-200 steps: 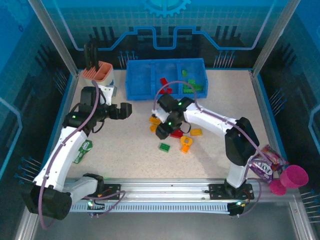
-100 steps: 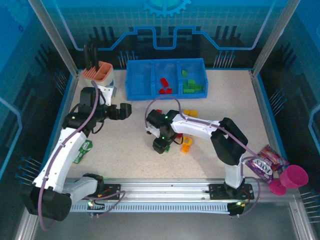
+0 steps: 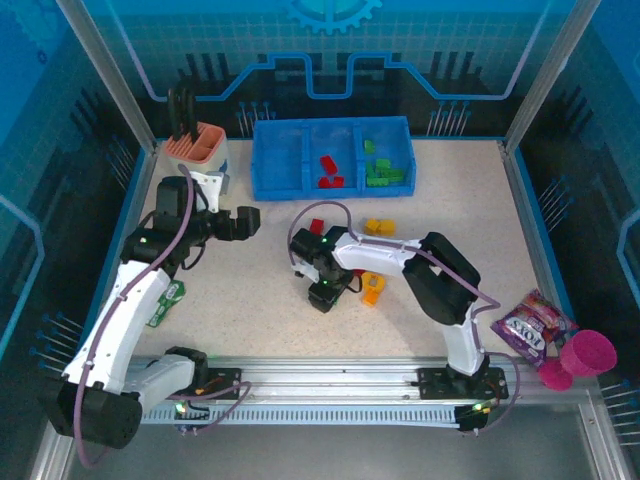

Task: Sort the legos into containers by color
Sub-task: Pick up the lego from the bottom-center of the table.

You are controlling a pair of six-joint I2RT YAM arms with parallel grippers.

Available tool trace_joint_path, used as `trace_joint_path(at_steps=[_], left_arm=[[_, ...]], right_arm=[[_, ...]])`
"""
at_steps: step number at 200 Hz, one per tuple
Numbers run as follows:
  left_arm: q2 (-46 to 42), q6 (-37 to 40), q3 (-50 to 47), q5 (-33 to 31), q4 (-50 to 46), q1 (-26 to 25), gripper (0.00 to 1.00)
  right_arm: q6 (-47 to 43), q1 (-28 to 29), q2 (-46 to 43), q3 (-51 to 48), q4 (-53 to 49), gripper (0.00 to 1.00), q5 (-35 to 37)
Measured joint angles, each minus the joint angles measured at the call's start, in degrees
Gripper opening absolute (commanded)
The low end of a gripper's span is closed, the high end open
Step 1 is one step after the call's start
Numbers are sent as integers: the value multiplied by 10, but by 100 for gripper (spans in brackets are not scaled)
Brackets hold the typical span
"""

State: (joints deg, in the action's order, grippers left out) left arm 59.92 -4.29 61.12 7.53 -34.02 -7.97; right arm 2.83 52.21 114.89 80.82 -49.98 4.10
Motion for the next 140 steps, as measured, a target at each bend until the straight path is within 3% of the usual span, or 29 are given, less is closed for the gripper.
trace_joint_path(at_steps=[33,76,110,140], left_arm=[[0,0,0,-3,0,0,99],[-5,2,-1,-7,0,1,99],[-10,3,-2,-13,0,1,100],[-11,4,-2,-18,0,2,99]], right_arm=[[5,0,-1,0,-2,32,7],[13,-24,-40,-10,-24,29,26],[22,-157,-113,5,-26,28,26],[26,-261,-119,66,-11,29,46]])
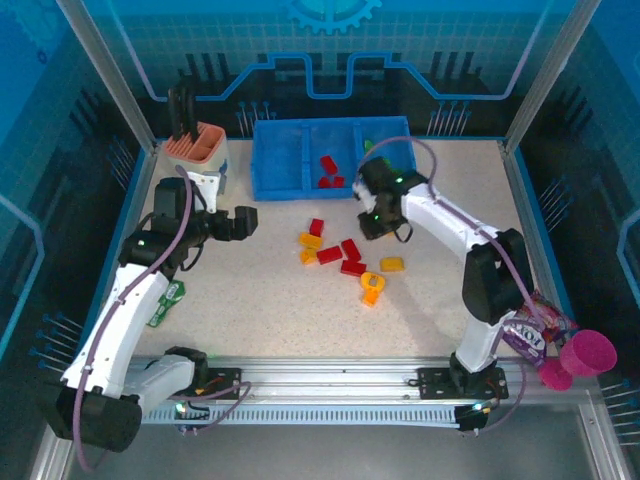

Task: Sort the legos into containers by color
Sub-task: Place the lego in the container.

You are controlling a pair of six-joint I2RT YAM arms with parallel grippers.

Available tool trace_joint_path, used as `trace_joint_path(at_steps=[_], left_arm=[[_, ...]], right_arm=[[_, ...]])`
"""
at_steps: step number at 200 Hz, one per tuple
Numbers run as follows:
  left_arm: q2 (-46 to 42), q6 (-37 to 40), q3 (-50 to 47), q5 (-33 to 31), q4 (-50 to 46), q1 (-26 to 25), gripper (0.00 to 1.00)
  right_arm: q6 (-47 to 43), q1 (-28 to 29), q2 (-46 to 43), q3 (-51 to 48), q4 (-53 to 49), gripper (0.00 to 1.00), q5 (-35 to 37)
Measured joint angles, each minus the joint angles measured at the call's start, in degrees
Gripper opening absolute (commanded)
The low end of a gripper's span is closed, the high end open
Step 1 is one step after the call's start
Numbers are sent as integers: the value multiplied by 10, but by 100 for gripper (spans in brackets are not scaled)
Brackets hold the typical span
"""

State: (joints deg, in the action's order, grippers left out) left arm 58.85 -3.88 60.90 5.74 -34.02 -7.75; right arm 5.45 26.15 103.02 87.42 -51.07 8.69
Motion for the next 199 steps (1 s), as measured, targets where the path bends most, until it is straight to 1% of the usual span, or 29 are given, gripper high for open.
trace_joint_path(at_steps=[24,70,107,135,151,172,199], left_arm=[[0,0,0,-4,0,0,99],[1,10,0,-6,0,1,99],[3,11,0,-10,0,2,99],[17,11,0,2,2,3,99],[32,11,0,21,8,3,99],[52,11,0,31,9,-1,99],[79,13,2,31,9,-30,99]], right_arm=[[-1,-28,31,81,3,28,21],[-21,-57,173,287,3,28,62],[-25,-89,282,414,-21,29,61],[-24,-109,366,524,-43,32,51],[-24,-112,397,555,-52,35,43],[-21,-112,411,558,-61,41,32],[-19,-113,411,547,-57,49,19]])
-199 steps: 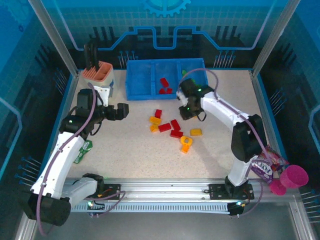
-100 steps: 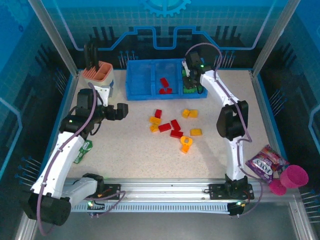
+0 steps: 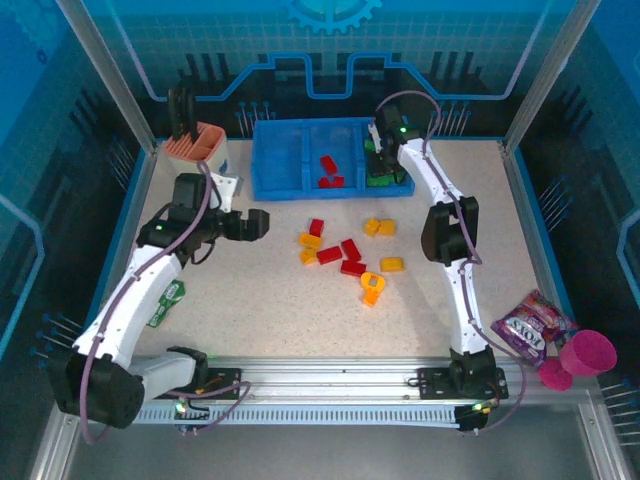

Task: Sort the legos into containers by color
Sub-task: Place the lego in the container.

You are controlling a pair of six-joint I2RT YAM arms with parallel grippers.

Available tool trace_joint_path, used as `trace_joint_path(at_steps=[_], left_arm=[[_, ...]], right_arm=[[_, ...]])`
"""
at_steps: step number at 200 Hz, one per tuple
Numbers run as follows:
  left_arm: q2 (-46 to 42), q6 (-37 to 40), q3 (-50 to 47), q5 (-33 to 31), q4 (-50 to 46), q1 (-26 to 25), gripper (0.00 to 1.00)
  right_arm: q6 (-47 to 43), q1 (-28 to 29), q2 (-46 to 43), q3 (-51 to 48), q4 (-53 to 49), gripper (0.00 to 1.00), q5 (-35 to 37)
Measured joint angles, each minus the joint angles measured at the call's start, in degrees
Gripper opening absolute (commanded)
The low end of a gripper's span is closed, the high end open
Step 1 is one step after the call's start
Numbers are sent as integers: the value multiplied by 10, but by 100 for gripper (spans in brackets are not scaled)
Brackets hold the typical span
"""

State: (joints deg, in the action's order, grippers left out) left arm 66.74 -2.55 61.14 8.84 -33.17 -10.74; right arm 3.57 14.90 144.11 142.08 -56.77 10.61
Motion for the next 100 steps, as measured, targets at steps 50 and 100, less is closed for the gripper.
trace_joint_path(at_steps=[50,100], left_arm=[[109,2,71,-15,-8,-76,99],[227,2,110,-30,34,-176,99]], right_arm=[[1,-3,-17,-44,13,55,-21],[6,-3,-128,-145,34,60,-51]])
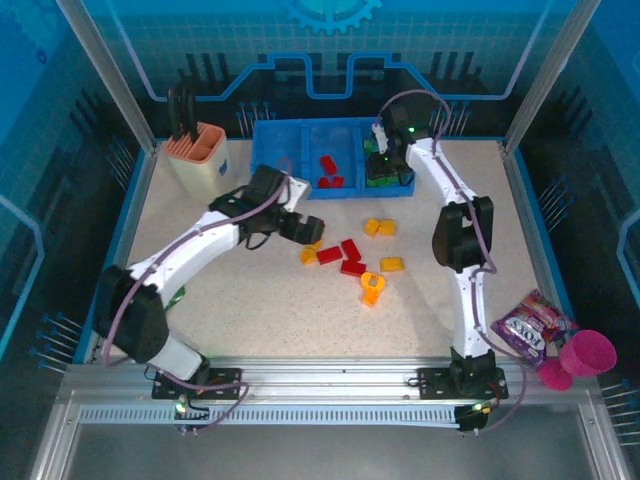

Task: Sort the legos into containers by color
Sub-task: Place the lego in the container, then pick up the lego from the center of the table.

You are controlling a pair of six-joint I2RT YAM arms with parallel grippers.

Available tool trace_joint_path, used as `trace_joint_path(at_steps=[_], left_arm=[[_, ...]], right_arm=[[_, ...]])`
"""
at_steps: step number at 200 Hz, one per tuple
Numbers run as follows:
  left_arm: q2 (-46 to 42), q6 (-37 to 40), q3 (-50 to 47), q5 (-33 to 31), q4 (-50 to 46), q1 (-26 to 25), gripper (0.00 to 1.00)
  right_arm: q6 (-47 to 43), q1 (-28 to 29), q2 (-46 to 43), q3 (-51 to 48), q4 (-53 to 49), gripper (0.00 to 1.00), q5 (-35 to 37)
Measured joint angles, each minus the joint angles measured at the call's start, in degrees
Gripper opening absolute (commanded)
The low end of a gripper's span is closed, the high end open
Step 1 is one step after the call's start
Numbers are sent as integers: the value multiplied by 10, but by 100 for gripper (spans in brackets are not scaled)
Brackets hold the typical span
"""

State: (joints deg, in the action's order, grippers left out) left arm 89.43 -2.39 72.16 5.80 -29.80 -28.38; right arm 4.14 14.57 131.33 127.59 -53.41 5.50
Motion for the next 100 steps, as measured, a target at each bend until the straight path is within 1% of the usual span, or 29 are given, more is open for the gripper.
trace_joint_path(at_steps=[24,46,76,100], left_arm=[[76,9,38,-14,23,-53,98],[133,14,70,-20,39,-85,95],[205,16,123,-24,50,-106,94],[250,24,169,-31,54,-112,93]], right_arm=[[6,0,-92,-70,23,63,-14],[11,0,-183,-140,40,65,-21],[26,-4,-312,-264,65,67,-33],[34,-15,-391,-357,76,68,-41]])
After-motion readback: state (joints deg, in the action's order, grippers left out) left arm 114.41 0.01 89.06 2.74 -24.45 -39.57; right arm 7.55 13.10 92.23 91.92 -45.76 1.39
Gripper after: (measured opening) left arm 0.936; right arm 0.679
